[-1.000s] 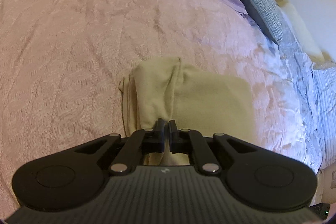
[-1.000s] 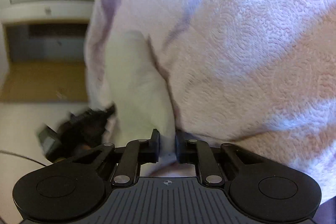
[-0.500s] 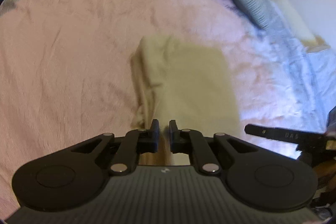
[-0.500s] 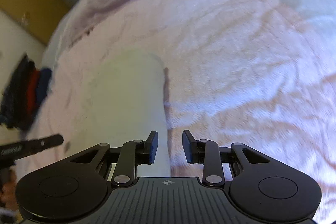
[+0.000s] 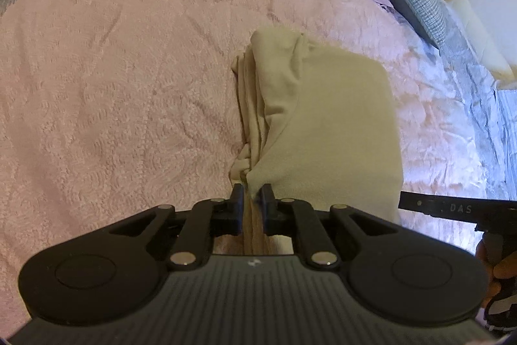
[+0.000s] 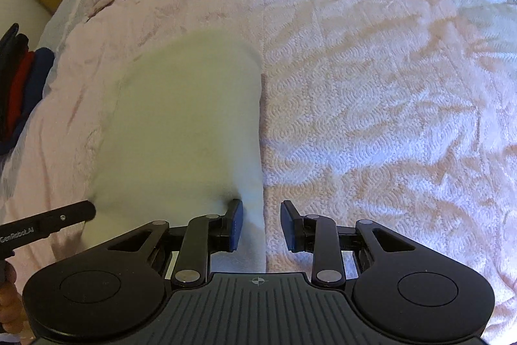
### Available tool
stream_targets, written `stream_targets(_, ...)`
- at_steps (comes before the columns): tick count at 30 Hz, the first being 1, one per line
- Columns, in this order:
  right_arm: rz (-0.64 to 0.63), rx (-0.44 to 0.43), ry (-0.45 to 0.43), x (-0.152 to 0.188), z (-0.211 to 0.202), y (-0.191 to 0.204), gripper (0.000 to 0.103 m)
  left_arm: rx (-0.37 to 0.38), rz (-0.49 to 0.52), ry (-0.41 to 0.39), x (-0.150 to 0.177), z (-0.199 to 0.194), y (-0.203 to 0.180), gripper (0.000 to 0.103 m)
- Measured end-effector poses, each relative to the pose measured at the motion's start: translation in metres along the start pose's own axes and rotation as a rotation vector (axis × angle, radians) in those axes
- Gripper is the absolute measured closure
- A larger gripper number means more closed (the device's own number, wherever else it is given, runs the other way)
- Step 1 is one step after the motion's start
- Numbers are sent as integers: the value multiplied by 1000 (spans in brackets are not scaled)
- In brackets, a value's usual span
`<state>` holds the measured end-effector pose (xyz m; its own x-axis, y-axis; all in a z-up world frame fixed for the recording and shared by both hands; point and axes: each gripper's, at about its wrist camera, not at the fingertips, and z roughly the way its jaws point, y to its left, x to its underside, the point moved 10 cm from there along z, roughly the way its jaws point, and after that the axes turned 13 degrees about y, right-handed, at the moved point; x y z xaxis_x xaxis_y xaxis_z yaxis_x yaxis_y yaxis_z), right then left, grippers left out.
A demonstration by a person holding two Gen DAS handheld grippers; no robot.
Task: Fold clothes
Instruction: 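Grasp the folded shirt with the right gripper while the left gripper pinches it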
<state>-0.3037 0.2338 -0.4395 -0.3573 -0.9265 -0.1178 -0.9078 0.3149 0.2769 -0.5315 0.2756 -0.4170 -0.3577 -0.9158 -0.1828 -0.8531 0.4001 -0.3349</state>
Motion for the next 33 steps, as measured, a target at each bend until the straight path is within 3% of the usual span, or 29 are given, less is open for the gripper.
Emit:
stream_targets(10,-9,6,4,3,-6,1,72,17,12,-35,-3,-25,-11,96)
stream_targets(14,-2,5,-69,11,-25,0,72,32,48,-54,4,-32,-17,96)
stream_targets(19,-21,-49,-85,16,-34,2,72,-32,78,4,23,-2,-9,95)
stream_targets(22,-26,-84,-77,14,-36,1,72,-16,43,17,23,1,-4,96)
stream_targets(26,-32,-130,-65,11,-39,1,72,42,45,-1,10,-26,-4,96)
stream_targets(28,-35,-154,-59,9,-41,1,72,97,3,-9,-1,-33,1,90)
stream_targets(29,-20,-173,-51,8,-40,-1,72,126,-25,-14,-7,-33,4,79)
stream_targets(30,17,-204,-38,4,-36,-6,70,156,-53,-19,-14,-34,7,68)
stream_targets(31,54,-234,-25,1,-32,-11,68,185,-81,-23,-21,-34,10,64)
stream_targets(33,119,-292,-36,-6,-27,-20,36,277,-149,8,-30,-20,16,62)
